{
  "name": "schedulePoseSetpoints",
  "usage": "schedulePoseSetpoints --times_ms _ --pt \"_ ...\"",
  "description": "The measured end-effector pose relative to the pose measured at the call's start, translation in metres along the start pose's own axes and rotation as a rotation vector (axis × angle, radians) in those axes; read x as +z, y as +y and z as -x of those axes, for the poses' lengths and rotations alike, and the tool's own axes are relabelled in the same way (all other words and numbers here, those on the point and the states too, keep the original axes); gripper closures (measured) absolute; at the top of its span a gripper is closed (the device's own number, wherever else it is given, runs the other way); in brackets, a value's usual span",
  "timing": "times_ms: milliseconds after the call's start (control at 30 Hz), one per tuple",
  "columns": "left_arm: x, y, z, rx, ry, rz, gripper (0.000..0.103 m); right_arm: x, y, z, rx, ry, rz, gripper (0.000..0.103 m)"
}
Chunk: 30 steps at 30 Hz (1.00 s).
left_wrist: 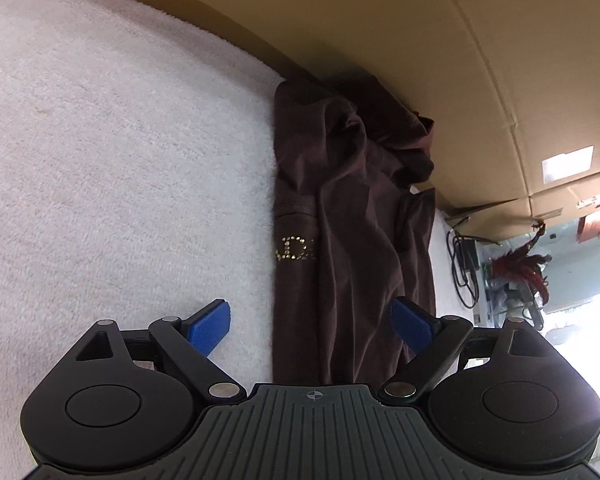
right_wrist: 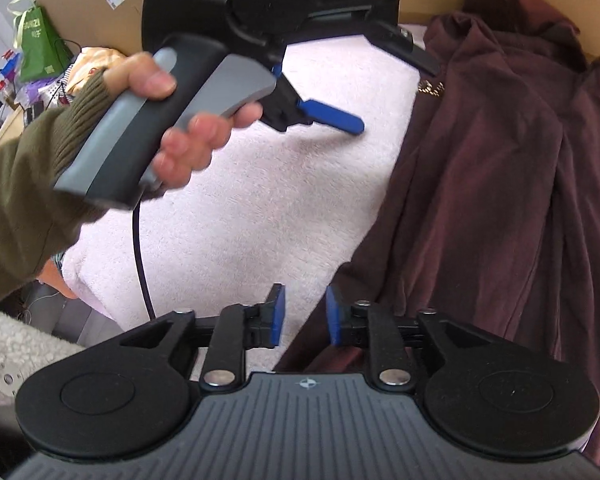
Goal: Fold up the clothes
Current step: 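Grasp the sweatshirt edge with the left gripper and press it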
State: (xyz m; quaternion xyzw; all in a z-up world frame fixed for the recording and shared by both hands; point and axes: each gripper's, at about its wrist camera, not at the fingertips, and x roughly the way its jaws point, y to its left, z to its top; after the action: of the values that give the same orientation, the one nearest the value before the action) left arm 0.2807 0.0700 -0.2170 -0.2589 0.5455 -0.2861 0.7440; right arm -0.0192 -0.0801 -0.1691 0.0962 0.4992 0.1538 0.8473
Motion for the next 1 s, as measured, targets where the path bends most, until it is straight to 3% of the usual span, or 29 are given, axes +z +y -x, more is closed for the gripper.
schedulePoseSetpoints --times_ms 67,167,233,300,367,433,500,633,767,833,1000 --pt "0.004 0.0 -0.005 -0.013 0.0 0.007 0.016 -0.001 -0.002 0.0 0.002 0.002 -0.015 0.075" --pt "0.008 0.005 -0.012 -0.032 0.004 0.042 0.031 0.001 -0.005 0.0 0.002 0.001 -0.029 0.075" --pt "0.009 0.008 -0.016 -0.032 0.012 0.048 0.056 0.001 -0.006 0.0 0.003 0.002 -0.037 0.075" --pt "0.009 0.011 -0.02 -0.027 0.017 0.058 0.064 0.001 -0.007 0.0 0.004 0.003 -0.044 0.074" --pt "0.009 0.015 -0.021 -0.024 0.013 0.077 0.075 0.001 -0.008 0.001 0.006 0.006 -0.048 0.072" --pt "0.011 0.018 -0.018 -0.021 -0.005 0.086 0.085 0.0 -0.008 0.001 0.009 0.008 -0.049 0.06" --pt "0.015 0.02 -0.013 -0.012 -0.029 0.088 0.086 0.0 -0.004 0.002 0.01 0.01 -0.035 0.055" --pt "0.028 0.023 -0.008 0.007 -0.054 0.094 0.087 -0.002 0.004 0.002 -0.006 0.02 0.013 0.055" --pt "0.034 0.021 -0.007 0.004 -0.049 0.078 0.086 -0.004 0.01 -0.003 -0.078 0.043 0.068 0.063" --pt "0.033 0.019 -0.005 -0.006 -0.043 0.068 0.075 -0.003 0.011 -0.003 -0.099 0.04 0.073 0.064" --pt "0.029 0.019 -0.007 -0.027 -0.008 0.077 0.065 -0.001 0.01 -0.005 -0.1 0.046 0.063 0.063"
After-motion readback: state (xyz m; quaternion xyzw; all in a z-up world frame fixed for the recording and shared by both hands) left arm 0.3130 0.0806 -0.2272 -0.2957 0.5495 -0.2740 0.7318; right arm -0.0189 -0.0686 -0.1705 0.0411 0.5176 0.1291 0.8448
